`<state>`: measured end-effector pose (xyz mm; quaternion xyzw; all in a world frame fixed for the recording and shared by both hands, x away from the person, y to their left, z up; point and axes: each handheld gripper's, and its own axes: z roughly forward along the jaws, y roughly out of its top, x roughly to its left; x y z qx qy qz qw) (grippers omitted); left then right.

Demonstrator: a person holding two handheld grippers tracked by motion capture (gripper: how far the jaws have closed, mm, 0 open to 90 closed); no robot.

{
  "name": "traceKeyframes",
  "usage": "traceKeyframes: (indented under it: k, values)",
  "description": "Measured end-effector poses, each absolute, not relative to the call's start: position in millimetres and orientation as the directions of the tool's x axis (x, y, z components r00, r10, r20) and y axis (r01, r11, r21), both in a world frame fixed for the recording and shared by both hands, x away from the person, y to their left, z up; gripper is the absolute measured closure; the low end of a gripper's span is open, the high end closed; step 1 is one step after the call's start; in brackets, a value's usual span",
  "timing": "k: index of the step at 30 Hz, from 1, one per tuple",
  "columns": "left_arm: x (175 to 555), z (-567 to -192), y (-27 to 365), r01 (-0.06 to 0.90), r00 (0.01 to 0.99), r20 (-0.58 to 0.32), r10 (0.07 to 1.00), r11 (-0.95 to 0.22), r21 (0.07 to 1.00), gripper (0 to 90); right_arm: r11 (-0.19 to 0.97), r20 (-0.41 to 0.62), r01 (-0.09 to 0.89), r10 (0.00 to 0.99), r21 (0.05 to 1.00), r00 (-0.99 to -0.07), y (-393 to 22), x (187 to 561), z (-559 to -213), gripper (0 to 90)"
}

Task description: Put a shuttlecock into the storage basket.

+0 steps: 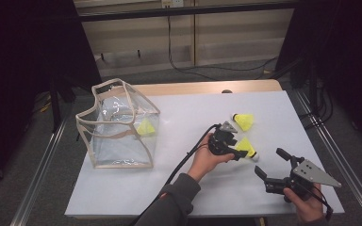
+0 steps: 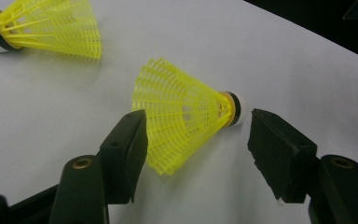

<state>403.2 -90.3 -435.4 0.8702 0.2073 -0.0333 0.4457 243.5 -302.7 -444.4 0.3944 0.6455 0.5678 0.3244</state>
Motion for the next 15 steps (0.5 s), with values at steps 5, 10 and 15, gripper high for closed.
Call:
traceKeyframes:
  k: [5,10,15]
  values:
    - [402.9,-438.4,-92.9,0.386,0.915,-0.242,0.324,-0.521,0.761,43.6,0.044,0.03,0.144,0.878,0.989,-0.477,-302.8,243.3,-444.6,1.7]
    - [402.1,-440.9,-95.0,0.378,0.92,-0.251,0.301,-0.516,0.768,50.0,0.042,0.032,0.144,0.879,0.989,-0.476,-302.9,243.4,-444.7,1.7]
    - [401.1,-442.2,-96.1,0.381,0.92,-0.26,0.293,-0.517,0.766,55.5,0.047,0.027,0.142,0.878,0.989,-0.478,-303.3,243.2,-444.7,1.7]
